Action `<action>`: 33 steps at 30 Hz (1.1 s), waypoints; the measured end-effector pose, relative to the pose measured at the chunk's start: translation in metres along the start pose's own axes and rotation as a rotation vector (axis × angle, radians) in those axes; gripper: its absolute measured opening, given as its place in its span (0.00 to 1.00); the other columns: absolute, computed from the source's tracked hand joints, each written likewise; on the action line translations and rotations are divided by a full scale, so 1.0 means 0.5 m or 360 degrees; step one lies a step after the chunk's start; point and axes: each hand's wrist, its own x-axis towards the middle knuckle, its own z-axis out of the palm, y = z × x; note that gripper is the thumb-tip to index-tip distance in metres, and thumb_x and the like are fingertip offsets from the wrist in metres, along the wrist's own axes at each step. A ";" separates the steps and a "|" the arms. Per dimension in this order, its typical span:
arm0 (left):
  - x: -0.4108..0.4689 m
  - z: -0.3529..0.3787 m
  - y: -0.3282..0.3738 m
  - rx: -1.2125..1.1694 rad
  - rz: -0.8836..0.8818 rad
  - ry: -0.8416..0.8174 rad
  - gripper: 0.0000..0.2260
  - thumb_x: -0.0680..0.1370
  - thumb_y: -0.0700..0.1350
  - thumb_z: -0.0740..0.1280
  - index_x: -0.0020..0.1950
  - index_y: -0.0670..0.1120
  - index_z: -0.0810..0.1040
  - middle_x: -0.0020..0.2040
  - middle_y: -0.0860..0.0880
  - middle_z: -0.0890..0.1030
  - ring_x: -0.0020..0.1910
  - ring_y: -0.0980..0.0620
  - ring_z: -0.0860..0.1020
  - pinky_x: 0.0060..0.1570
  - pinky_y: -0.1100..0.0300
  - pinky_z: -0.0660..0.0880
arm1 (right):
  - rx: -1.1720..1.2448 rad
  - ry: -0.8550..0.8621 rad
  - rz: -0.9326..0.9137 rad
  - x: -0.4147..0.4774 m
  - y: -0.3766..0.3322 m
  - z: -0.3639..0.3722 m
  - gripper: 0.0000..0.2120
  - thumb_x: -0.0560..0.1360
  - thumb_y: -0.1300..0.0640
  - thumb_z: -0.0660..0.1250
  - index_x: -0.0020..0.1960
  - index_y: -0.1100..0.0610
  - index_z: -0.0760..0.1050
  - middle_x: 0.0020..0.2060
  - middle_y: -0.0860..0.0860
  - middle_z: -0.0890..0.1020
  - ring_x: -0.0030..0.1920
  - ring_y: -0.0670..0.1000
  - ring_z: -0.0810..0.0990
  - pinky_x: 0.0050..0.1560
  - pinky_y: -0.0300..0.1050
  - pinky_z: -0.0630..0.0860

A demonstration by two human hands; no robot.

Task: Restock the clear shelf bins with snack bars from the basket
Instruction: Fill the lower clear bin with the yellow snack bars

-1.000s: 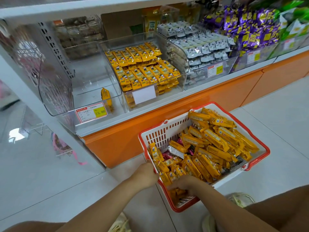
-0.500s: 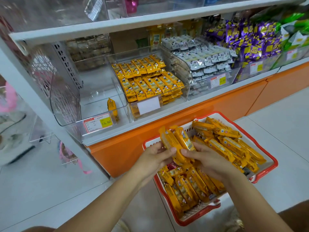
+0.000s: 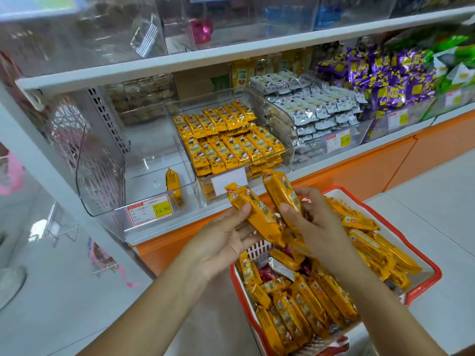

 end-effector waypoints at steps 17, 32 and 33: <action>0.039 0.070 0.098 0.0558 0.0355 -0.0081 0.09 0.73 0.38 0.65 0.50 0.41 0.82 0.48 0.44 0.84 0.44 0.51 0.83 0.49 0.58 0.80 | -0.0700 0.0099 -0.0430 0.124 -0.055 0.023 0.35 0.74 0.46 0.68 0.77 0.48 0.57 0.60 0.47 0.68 0.60 0.49 0.68 0.61 0.46 0.70; 0.078 -0.046 0.190 0.2415 0.1116 0.1014 0.22 0.79 0.41 0.62 0.73 0.46 0.64 0.55 0.41 0.81 0.54 0.41 0.78 0.47 0.54 0.75 | -0.1448 -0.0032 -0.0142 0.341 -0.058 0.260 0.23 0.81 0.47 0.56 0.74 0.49 0.62 0.66 0.61 0.67 0.67 0.61 0.64 0.66 0.54 0.60; 0.076 -0.049 0.189 0.2393 0.1136 0.0986 0.22 0.79 0.41 0.62 0.73 0.46 0.63 0.56 0.41 0.80 0.55 0.41 0.78 0.50 0.52 0.76 | -0.1455 -0.0053 -0.0136 0.337 -0.059 0.269 0.22 0.82 0.48 0.53 0.75 0.50 0.60 0.67 0.62 0.66 0.68 0.61 0.63 0.67 0.54 0.60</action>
